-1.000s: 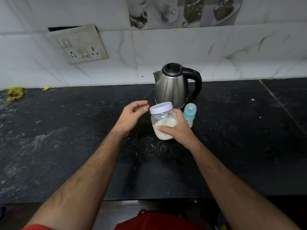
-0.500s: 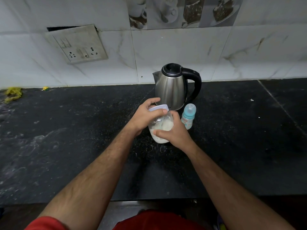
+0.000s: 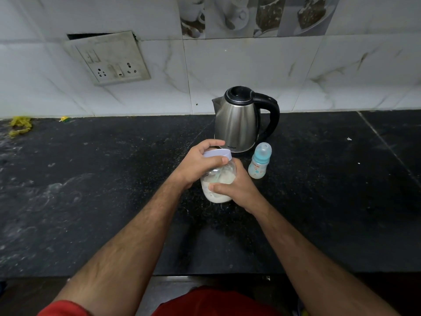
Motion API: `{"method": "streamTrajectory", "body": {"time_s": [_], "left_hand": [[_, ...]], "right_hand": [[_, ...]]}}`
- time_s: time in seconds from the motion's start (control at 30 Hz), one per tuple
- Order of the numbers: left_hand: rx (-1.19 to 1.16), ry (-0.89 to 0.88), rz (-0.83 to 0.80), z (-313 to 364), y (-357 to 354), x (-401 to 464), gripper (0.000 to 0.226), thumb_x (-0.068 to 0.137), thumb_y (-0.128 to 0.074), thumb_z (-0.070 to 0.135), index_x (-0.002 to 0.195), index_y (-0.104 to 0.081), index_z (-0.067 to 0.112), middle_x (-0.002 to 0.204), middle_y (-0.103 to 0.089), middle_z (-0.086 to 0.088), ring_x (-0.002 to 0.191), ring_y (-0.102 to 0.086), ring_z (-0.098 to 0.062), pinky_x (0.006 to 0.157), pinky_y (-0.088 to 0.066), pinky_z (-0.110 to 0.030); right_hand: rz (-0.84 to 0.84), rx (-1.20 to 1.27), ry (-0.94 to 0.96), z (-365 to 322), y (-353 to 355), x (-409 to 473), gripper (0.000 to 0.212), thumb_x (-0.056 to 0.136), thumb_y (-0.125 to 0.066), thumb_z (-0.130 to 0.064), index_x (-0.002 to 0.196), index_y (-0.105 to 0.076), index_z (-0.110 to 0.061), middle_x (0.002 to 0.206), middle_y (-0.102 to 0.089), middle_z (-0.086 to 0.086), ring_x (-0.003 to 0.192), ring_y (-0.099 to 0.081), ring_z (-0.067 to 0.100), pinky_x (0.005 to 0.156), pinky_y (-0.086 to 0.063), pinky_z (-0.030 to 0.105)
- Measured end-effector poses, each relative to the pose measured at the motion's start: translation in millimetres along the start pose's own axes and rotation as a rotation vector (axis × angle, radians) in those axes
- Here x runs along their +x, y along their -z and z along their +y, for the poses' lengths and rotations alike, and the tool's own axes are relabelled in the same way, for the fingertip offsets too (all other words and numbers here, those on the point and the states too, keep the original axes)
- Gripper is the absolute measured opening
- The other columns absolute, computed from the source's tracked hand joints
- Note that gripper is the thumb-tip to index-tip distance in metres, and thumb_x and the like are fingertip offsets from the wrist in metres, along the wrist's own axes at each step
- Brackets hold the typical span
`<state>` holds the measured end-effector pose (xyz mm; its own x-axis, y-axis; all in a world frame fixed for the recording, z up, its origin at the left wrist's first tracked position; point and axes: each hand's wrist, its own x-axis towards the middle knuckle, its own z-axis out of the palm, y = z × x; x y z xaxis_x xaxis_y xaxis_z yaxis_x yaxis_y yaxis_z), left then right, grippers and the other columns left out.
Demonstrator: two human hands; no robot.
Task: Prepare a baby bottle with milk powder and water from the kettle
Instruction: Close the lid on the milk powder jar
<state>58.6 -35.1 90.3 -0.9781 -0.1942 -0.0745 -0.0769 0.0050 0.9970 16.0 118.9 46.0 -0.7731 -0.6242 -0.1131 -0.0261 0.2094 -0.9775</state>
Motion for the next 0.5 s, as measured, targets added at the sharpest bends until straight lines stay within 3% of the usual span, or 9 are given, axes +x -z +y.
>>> {"method": "streamTrajectory", "body": {"time_s": [0.23, 0.3, 0.4, 0.5], "left_hand": [[0.059, 0.027, 0.035, -11.6, -0.1, -1.0, 0.090, 0.063, -0.081, 0.047, 0.142, -0.041, 0.031, 0.117, -0.063, 0.000, 0.106, -0.066, -0.009, 0.087, -0.055, -0.025], [0.016, 0.045, 0.075, -22.2, -3.4, -6.4, 0.080, 0.077, -0.080, 0.039, 0.145, -0.040, 0.022, 0.115, -0.063, 0.005, 0.101, -0.066, -0.002, 0.086, -0.053, -0.022], [-0.073, 0.107, 0.118, -40.0, -6.4, -15.4, 0.038, 0.097, -0.059, 0.027, 0.131, -0.055, 0.012, 0.109, -0.070, 0.002, 0.097, -0.067, -0.007, 0.087, -0.054, -0.029], [-0.135, 0.159, 0.101, -53.2, -8.6, -22.0, 0.030, 0.099, -0.056, 0.026, 0.123, -0.061, 0.009, 0.104, -0.074, 0.000, 0.097, -0.069, -0.014, 0.081, -0.057, -0.030]], "right_hand": [[0.041, -0.063, 0.010, 8.0, 1.8, 0.6, 0.089, 0.053, -0.084, -0.042, 0.127, -0.037, -0.034, 0.124, -0.056, -0.015, 0.115, -0.058, 0.004, 0.099, -0.051, 0.033], [0.089, -0.070, 0.017, 13.6, 3.1, -0.5, 0.091, 0.054, -0.085, -0.038, 0.130, -0.038, -0.029, 0.123, -0.056, -0.016, 0.114, -0.057, 0.003, 0.099, -0.050, 0.031], [0.145, -0.055, 0.007, 23.5, 8.0, -1.1, 0.092, 0.056, -0.088, -0.032, 0.134, -0.038, -0.025, 0.122, -0.054, -0.018, 0.113, -0.056, 0.000, 0.095, -0.049, 0.026], [0.115, -0.070, -0.011, 32.8, 11.1, -2.0, 0.096, 0.061, -0.091, -0.030, 0.138, -0.033, -0.025, 0.127, -0.050, -0.020, 0.116, -0.052, -0.004, 0.090, -0.045, 0.015]]}}
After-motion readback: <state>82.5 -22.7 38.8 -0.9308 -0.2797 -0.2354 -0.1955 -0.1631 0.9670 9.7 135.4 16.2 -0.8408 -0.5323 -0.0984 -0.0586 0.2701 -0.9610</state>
